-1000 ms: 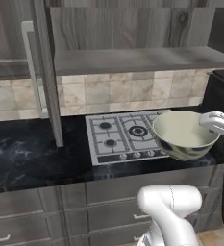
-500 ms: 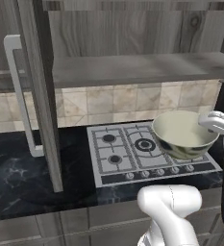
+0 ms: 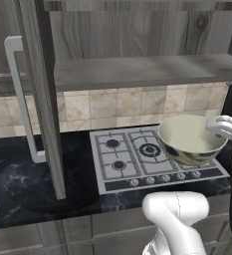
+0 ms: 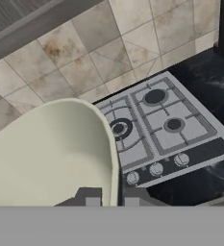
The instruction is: Pick up the bowls on the counter and stack them on top of one another in the open cabinet. Place the smaller bowl on top of the larger bowl.
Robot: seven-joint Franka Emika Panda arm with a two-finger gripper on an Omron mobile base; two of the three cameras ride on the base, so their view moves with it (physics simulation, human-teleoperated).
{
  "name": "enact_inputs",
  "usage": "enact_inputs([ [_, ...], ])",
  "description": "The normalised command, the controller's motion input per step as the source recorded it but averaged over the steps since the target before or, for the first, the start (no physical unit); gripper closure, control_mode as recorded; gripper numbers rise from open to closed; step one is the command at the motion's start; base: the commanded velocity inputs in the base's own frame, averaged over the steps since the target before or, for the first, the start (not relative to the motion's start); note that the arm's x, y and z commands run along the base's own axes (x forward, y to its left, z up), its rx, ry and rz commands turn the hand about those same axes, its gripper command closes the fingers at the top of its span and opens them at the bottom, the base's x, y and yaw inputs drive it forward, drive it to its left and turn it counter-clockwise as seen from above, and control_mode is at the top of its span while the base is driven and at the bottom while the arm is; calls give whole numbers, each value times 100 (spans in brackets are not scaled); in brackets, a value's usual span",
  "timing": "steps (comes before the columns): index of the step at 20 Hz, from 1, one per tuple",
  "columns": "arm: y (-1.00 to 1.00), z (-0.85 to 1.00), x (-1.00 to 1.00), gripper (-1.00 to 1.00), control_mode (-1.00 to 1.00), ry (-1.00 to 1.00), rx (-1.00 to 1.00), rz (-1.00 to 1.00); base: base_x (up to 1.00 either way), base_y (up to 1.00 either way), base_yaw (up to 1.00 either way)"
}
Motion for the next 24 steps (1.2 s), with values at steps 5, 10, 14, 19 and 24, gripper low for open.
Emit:
enact_inputs([
  [5, 0, 20, 4, 100, -100, -4, 2, 0, 8, 0, 0],
  [10, 0, 50, -3, 100, -100, -3, 2, 0, 0, 0, 0],
  [14, -1, 48, -10, 100, -100, 1, 5, -2, 0, 0, 0],
  [19, 0, 40, -13, 100, -100, 3, 8, -11, 0, 0, 0],
  [24, 0, 32, -9, 100, -100, 0, 5, -18, 0, 0, 0],
])
